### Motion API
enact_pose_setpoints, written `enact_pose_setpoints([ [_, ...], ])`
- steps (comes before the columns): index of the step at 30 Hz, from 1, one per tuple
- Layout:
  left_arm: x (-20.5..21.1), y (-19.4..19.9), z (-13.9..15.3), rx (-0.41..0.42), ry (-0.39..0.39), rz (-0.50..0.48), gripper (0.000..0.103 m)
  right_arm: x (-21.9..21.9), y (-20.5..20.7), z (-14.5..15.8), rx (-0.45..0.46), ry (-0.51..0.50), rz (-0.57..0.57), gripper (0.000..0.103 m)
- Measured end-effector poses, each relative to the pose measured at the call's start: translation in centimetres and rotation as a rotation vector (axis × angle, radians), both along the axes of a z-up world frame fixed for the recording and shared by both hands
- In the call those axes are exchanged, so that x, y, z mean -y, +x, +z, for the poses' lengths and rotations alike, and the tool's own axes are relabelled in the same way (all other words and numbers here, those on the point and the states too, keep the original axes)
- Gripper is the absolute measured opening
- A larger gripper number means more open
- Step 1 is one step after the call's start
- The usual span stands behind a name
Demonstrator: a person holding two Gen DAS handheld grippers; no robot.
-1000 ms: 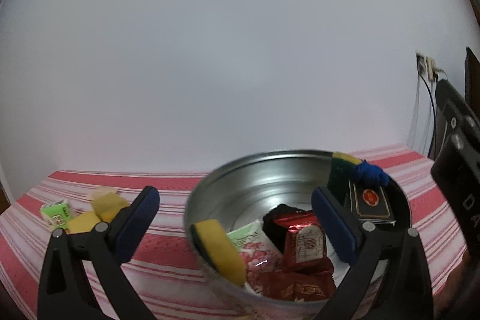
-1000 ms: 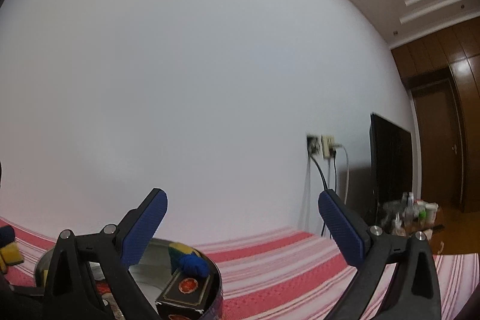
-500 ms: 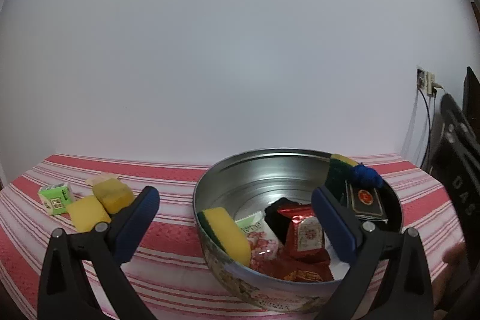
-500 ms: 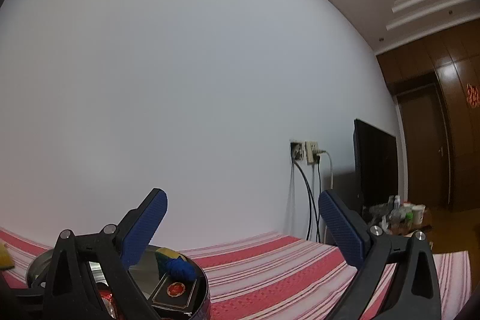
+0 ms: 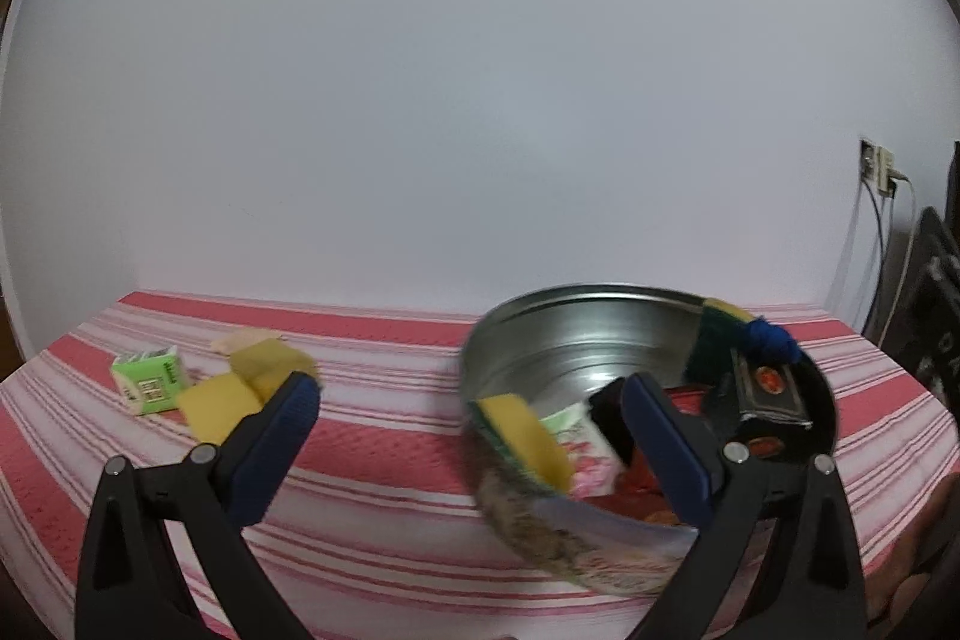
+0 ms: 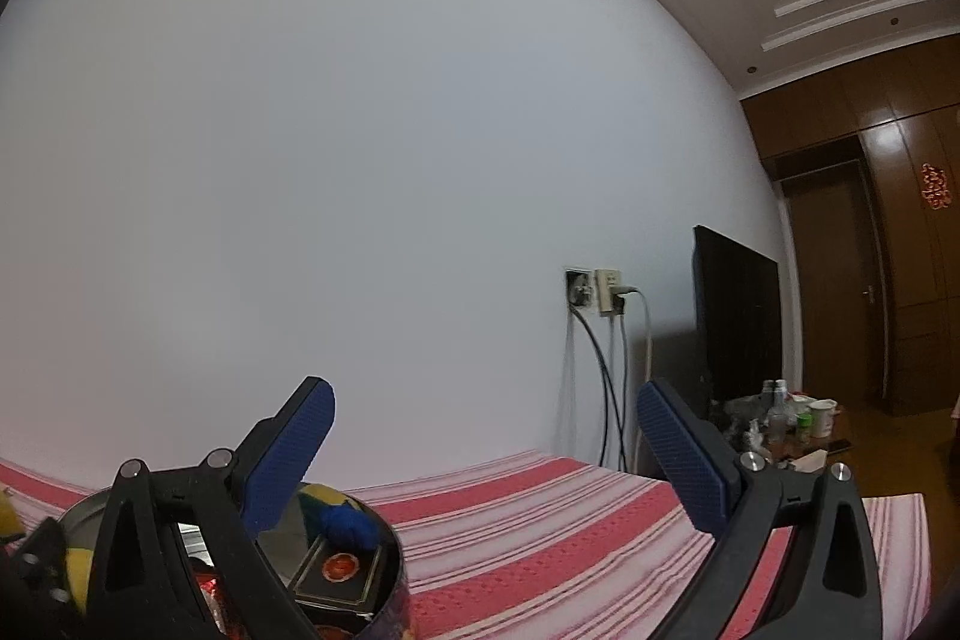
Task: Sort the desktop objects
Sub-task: 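Move both tools away from the bowl back toward the remaining items, then grasp the yellow sponge with the right tool while the left approaches the green box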
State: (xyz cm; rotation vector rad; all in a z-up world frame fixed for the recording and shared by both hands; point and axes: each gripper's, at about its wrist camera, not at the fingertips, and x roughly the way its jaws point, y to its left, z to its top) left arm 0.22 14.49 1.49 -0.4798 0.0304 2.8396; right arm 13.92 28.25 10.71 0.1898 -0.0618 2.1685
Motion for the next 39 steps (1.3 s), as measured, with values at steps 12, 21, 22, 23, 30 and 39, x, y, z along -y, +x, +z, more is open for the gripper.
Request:
enact_pose_setpoints([
  [12, 8.6, -2.5, 0.4, -0.035, -0.051, 0.138, 0.102, 4.6, -1.0, 0.0, 0.089, 0.017, 0.186, 0.102],
  [21, 15.3, -6.3, 0.4, -0.005, -0.081, 0.278, 0.102, 10.6, -2.7, -0.3, 0.167, 0.057, 0.405, 0.102],
  [22, 15.8, -6.9, 0.5, -0.004, -0.086, 0.288, 0.102, 11.1, -3.2, -0.4, 0.181, 0.043, 0.438, 0.102],
  [23, 16.6, -7.3, 0.5, 0.002, -0.085, 0.301, 0.102, 11.6, -3.7, -0.4, 0.195, 0.032, 0.468, 0.102],
  [30, 20.1, -11.3, 0.4, 0.025, -0.096, 0.401, 0.102, 16.8, -7.5, -1.1, 0.307, -0.025, 0.677, 0.102],
  [39, 22.5, -14.1, 0.2, 0.067, -0.099, 0.415, 0.102, 21.6, -13.6, -2.6, 0.498, -0.119, 0.897, 0.102],
])
